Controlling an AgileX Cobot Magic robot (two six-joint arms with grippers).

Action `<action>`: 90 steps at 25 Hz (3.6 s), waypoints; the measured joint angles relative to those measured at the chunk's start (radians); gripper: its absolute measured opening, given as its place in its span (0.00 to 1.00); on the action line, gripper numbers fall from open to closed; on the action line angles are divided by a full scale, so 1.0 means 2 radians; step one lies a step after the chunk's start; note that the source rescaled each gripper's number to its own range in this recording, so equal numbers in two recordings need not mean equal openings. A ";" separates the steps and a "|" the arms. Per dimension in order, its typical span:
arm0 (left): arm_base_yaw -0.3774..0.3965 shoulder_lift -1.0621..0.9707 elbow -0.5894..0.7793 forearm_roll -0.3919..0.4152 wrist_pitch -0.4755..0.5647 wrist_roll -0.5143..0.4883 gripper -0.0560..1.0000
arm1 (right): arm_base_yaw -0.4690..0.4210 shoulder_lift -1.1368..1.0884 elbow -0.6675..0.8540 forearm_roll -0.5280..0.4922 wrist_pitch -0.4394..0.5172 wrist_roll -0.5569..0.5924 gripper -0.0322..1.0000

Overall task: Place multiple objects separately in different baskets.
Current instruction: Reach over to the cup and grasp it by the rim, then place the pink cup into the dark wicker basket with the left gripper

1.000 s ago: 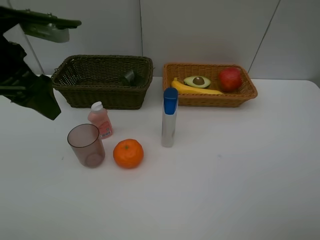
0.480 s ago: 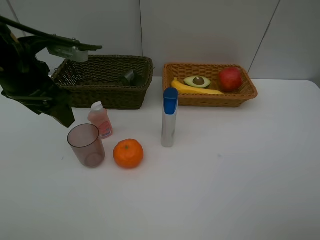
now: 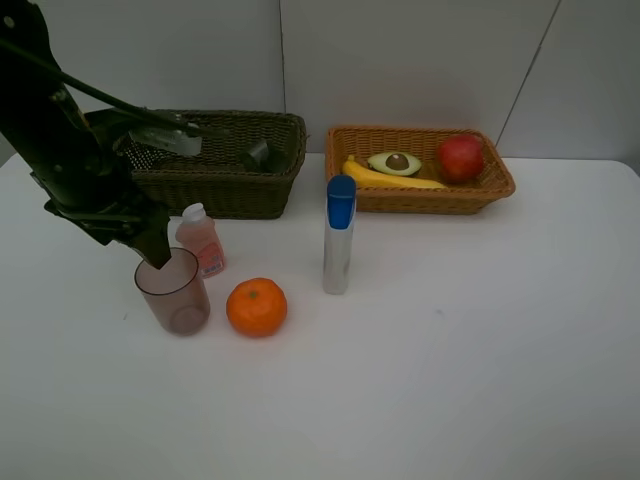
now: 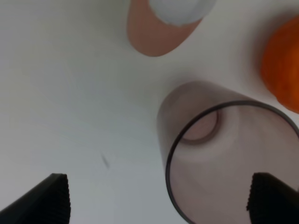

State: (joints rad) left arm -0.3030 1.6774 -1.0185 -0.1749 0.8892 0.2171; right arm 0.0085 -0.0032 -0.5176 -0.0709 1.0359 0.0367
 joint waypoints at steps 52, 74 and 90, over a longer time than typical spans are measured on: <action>0.000 0.078 0.000 -0.001 -0.021 -0.029 0.05 | 0.000 0.000 0.000 0.000 0.000 0.000 0.85; 0.014 0.016 -0.142 0.017 0.159 -0.053 0.05 | 0.000 0.000 0.000 0.000 0.000 0.000 0.85; 0.064 0.044 -0.283 0.122 0.124 -0.052 0.05 | 0.000 0.000 0.000 0.000 0.000 0.000 0.85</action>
State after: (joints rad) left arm -0.1741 1.7648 -1.5841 0.0700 1.1362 0.1134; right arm 0.0085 -0.0032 -0.5176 -0.0709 1.0359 0.0367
